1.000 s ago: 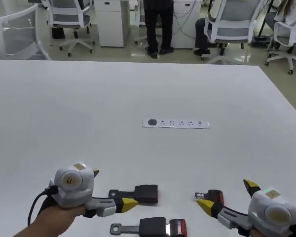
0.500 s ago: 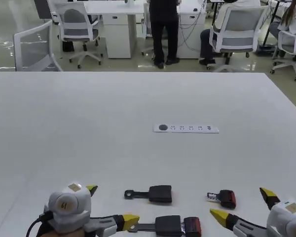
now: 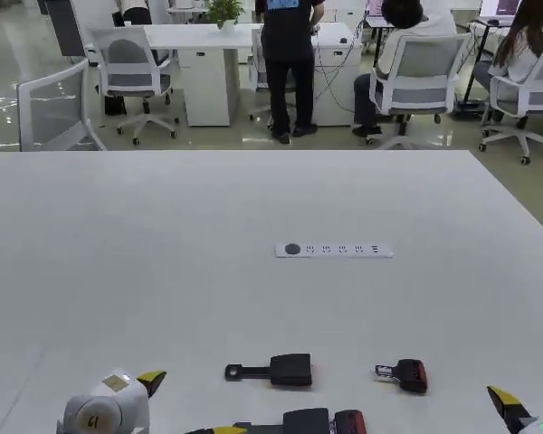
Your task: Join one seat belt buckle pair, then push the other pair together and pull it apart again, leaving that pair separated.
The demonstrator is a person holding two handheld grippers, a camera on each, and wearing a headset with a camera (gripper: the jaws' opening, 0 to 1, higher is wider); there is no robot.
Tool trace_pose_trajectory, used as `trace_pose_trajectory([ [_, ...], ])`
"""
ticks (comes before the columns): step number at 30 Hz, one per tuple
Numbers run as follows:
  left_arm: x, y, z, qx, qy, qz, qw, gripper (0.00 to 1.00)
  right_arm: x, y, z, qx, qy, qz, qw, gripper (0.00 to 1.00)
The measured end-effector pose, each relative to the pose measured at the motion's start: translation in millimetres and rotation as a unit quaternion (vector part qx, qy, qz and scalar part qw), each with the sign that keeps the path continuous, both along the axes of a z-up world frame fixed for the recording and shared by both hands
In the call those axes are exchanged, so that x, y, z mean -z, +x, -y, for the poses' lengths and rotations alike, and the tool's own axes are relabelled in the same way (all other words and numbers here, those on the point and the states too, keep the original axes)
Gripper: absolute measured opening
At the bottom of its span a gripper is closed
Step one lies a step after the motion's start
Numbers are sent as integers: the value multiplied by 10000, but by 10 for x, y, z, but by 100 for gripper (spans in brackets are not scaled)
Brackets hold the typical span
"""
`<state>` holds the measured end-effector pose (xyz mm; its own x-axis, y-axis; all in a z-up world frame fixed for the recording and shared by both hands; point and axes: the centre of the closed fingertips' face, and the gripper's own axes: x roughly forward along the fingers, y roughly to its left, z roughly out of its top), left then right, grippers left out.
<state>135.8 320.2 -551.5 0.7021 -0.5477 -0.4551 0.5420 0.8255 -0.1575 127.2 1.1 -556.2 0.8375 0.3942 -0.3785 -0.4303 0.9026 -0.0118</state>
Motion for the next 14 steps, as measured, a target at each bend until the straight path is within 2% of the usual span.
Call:
trace_pose_trajectory([
  [14,-17,81,-24,69,49,115,9999,100,-38,70,-17,-180,-249,138,9994,100],
])
